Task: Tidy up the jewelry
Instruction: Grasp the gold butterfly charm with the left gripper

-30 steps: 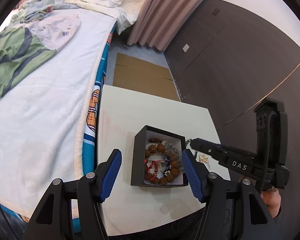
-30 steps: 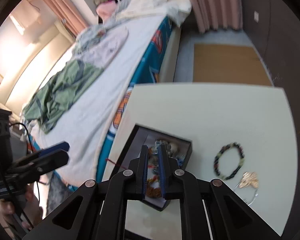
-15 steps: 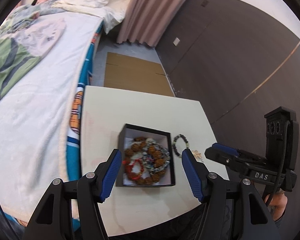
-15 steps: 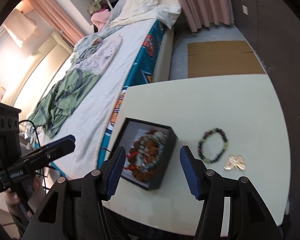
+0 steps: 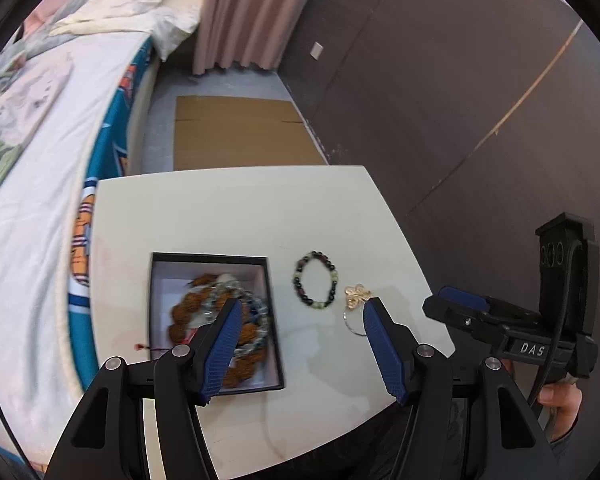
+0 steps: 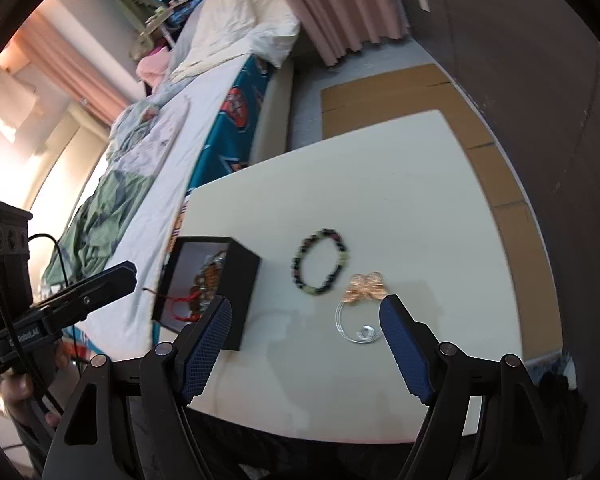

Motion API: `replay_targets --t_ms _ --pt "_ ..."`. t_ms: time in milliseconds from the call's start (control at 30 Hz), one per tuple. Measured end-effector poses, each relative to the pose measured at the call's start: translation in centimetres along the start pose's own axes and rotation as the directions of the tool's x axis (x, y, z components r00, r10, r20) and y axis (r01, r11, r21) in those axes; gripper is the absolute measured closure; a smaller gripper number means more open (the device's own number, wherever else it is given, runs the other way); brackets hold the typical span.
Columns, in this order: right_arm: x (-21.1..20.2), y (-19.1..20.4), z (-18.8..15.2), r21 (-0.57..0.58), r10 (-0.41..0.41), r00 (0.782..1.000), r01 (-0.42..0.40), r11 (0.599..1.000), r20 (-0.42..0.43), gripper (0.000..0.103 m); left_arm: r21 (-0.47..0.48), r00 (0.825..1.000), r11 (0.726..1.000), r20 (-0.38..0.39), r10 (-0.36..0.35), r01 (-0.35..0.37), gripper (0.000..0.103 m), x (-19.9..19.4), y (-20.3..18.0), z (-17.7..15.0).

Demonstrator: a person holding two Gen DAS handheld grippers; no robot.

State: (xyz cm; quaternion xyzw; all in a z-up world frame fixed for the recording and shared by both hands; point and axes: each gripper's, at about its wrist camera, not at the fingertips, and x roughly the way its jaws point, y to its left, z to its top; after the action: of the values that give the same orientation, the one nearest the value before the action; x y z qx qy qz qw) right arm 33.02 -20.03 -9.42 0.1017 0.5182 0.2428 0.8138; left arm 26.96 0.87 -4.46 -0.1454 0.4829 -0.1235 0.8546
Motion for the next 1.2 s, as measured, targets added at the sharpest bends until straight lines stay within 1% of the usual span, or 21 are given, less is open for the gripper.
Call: replay_targets --t_ms 333,533,600,833,1033,1200 --pt "-0.5 -5.0 -0.6 0.092 0.008 1.000 -0.009 0.996 0.016 0.026 0.069 0.996 0.997 -0.080 0.026 -0.021 0.039 4.1 -3.7 0.6" --pt "-1.1 -7.8 -1.2 0.139 -0.003 0.999 -0.002 0.990 0.033 0.026 0.085 0.989 0.996 -0.137 0.050 -0.038 0.039 6.8 -5.8 0.9" --pt "-1.2 -8.7 -1.5 0.154 -0.009 0.999 0.003 0.988 0.039 0.026 0.085 0.984 0.995 -0.168 0.060 -0.046 0.039 8.0 -6.5 1.1" --pt "-1.6 -11.1 -2.4 0.199 -0.013 0.998 0.001 0.980 0.059 0.026 0.099 0.967 0.992 -0.235 0.098 -0.076 0.040 11.2 -8.3 1.1" --pt "-2.1 -13.2 -3.4 0.241 -0.026 0.996 0.005 0.971 0.082 0.026 0.111 0.947 0.986 -0.284 0.150 -0.122 0.040 13.7 -9.3 1.2" --pt "-2.7 -14.8 -4.1 0.264 -0.036 0.995 0.012 0.964 0.089 0.026 0.119 0.933 0.982 -0.313 0.175 -0.145 0.039 15.7 -10.2 1.1"
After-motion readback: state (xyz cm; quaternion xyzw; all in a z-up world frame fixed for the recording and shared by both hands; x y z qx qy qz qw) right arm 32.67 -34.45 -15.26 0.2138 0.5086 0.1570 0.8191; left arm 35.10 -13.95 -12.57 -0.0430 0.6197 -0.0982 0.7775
